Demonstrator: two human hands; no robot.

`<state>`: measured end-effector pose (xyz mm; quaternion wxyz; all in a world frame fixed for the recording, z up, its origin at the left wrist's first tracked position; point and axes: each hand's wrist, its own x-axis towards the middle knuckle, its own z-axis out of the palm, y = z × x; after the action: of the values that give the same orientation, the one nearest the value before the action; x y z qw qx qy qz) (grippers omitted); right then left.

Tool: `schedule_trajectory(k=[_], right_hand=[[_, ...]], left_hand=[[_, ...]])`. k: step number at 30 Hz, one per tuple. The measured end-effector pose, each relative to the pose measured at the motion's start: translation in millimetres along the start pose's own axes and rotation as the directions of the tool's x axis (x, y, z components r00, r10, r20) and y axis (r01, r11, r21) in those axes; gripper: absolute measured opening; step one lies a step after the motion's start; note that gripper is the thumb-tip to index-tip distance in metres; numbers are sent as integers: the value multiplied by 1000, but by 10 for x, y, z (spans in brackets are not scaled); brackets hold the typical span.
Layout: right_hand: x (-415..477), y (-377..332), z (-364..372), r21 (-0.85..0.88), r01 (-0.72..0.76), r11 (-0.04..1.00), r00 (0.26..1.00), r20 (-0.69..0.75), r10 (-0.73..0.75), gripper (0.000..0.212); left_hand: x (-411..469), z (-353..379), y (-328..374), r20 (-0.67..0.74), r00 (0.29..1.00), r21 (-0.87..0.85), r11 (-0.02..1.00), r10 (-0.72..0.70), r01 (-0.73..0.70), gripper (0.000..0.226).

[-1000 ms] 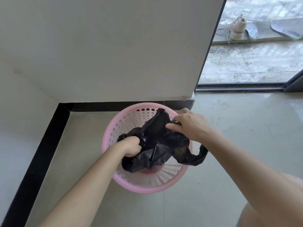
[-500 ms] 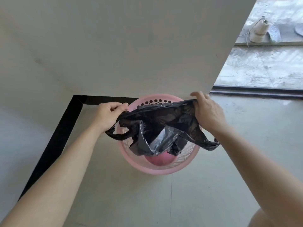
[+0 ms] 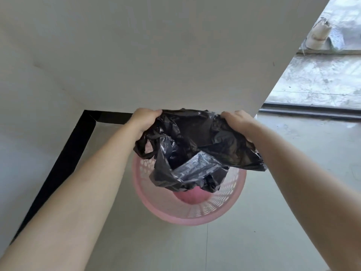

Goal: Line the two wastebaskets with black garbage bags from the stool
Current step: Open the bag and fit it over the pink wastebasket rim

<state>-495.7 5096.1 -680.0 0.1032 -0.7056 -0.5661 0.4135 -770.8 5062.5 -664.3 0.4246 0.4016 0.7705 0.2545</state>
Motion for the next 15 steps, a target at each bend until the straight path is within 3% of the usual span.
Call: schedule_trajectory(k=[2,6,8,10,11,12,15], right_hand=[[16,-1,96,165,-189,968,973,162,162,33],[17,134,178,293,-316,902,927,297,228,29],[9,182,163,344,-328,880,921,324,216,25],[3,196,137,373,-276,886,950,246,192,16],[-1,197,118,408,-228,884,967,197,159,13],[-3,203,93,443,-176,879,980,158,117,9],[-73,274,9,418,-48,907,995,104,5,8]], left_hand=[[72,76,-55,127,976,-39,983,-175,181,14],[-9,24,-325,413,898,19,987,-154,160,22],[-5,-69,-412,331,937,-29,991,-112,129,12],[-19,-199,-475,-20,996,141,986,90,-86,19],[-79,-256,-473,-136,966,227,956,218,-184,19],[-166,-301,-484,-143,943,224,938,301,-265,16],[-468,-235,-602,148,950,99,951,276,-292,24]])
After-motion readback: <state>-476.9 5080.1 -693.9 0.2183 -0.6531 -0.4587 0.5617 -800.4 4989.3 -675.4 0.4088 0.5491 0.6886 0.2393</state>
